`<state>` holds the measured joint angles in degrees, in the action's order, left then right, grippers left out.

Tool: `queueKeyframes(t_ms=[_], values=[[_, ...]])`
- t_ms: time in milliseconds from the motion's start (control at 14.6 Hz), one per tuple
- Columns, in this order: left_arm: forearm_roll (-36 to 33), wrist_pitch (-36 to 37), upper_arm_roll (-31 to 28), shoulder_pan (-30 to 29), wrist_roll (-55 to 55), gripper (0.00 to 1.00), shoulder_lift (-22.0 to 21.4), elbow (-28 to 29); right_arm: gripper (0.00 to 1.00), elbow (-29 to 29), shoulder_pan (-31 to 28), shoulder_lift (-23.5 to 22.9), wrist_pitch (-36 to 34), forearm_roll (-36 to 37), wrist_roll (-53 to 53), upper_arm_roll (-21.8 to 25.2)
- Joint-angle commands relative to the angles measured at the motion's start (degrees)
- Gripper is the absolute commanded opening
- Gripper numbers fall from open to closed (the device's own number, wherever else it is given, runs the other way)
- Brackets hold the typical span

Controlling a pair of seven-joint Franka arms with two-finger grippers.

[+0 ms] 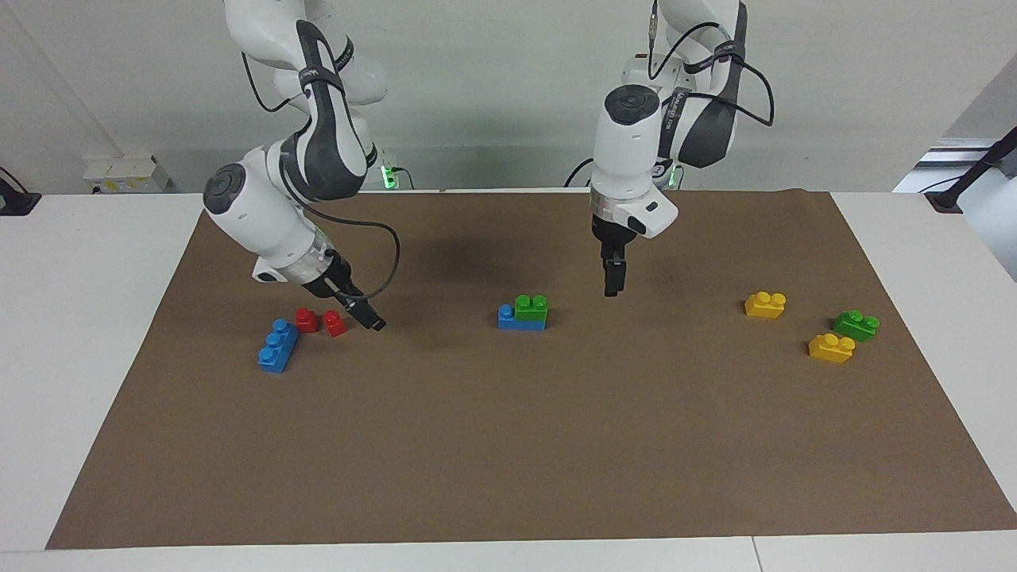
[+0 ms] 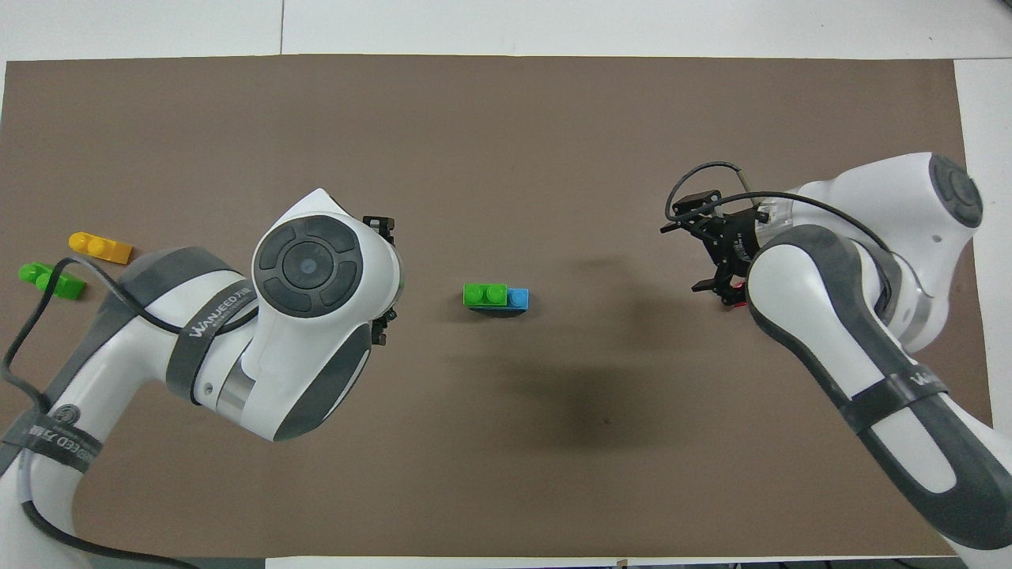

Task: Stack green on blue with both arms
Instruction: 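Open both grippers and withdraw them from the stacked bricks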

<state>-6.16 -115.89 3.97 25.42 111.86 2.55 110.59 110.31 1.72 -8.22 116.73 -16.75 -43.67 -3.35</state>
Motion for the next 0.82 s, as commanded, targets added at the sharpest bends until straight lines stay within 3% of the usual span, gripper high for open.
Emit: queueKeyframes(t_ms=[0,275,412,756], values=[[3.86,4.96,0.16,-4.57,-9.78,1.0,-2.45,-1.78,1.0,-7.45,-2.41,-0.48,-8.16,6.28,9.26,-0.69],[6.77,10.06,0.16,-12.31,-26.66,1.0,-7.11,-1.78,1.0,-15.11,-3.83,1.53,-17.31,13.03,22.37,-0.69],[6.77,12.7,0.07,-15.65,-34.57,1.0,-8.34,-2.04,1.0,-15.65,-3.65,4.25,-20.04,16.39,28.61,-0.78],[6.77,18.07,-0.02,-23.82,-55.49,1.0,-8.79,-5.47,1.0,-16.36,-4.61,8.74,-28.21,16.48,41.63,0.19]])
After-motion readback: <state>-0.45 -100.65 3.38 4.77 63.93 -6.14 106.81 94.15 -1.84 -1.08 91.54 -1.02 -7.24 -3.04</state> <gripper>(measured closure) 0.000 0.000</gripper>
